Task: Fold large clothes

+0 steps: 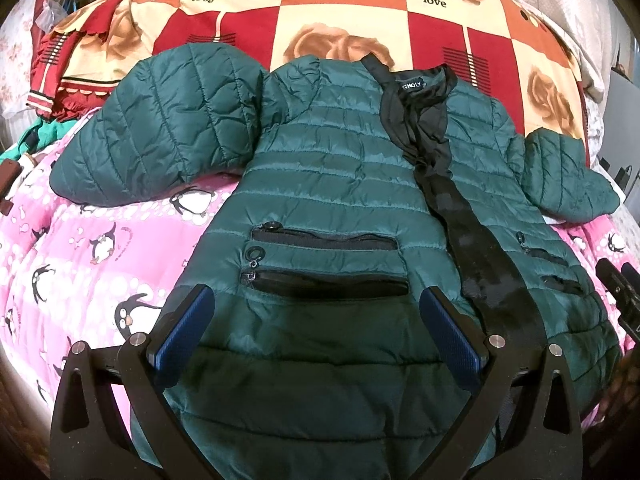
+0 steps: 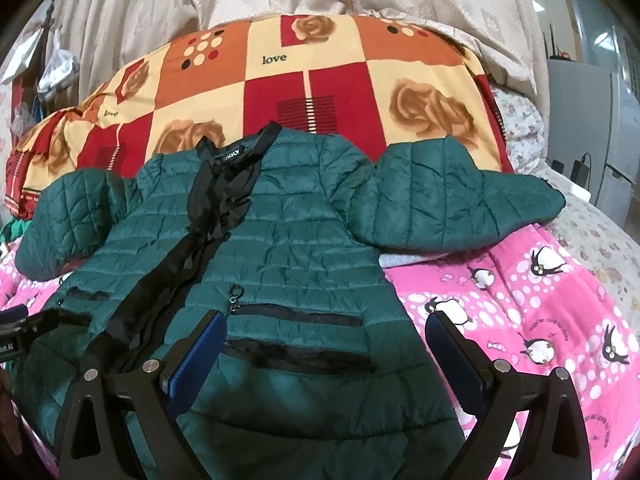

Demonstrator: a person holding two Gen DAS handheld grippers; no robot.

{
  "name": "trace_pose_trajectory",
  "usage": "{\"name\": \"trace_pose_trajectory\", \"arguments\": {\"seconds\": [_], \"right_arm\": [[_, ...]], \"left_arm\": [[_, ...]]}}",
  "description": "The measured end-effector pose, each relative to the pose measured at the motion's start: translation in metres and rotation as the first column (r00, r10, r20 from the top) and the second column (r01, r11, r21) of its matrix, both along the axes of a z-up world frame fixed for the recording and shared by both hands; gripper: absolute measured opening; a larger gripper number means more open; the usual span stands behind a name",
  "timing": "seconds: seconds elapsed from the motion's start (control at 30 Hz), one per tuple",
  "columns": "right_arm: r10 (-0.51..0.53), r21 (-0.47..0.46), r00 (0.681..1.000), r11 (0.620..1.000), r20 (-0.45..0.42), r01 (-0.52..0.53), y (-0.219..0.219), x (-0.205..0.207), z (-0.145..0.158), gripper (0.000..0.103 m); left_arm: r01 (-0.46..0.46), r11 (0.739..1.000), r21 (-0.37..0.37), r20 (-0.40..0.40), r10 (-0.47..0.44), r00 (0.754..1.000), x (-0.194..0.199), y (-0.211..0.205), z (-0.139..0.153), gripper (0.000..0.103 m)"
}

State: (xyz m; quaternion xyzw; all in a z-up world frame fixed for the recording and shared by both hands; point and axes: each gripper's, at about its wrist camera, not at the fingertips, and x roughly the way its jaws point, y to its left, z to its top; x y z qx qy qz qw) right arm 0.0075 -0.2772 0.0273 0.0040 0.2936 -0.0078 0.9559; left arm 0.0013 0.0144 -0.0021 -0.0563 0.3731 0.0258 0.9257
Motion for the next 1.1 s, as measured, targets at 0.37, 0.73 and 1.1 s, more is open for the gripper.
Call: {"name": "trace_pose_trajectory", "arguments": {"seconds": [0.37,0.73,1.1], "right_arm": [[0.006,-0.001,1.0,1.0,-0.023,-0.006,0.0001,0.0025,-0.0011,0.098],[0.005,-0.001,1.0,1.0,-0.02,-0.005,-0.0006,0.0025,-0.0012,0.098],[0.004,0.0,1.0,1.0,-0.01,-0.004,-0.0028,0.0022,0.0011,0.098]], "left_arm": [[0.001,1.0,-0.001,-0.002,-0.001,1.0,0.0002,-0.0001,-0.0007,0.103],[-0.001,1.0,0.008,-0.006,0.001,1.0,0.0017,-0.0056,-0.0013,0.103],[-0.005,1.0,0.005,-0.006,0.005,1.0,0.001,-0.0045,0.0002,0.103]]}}
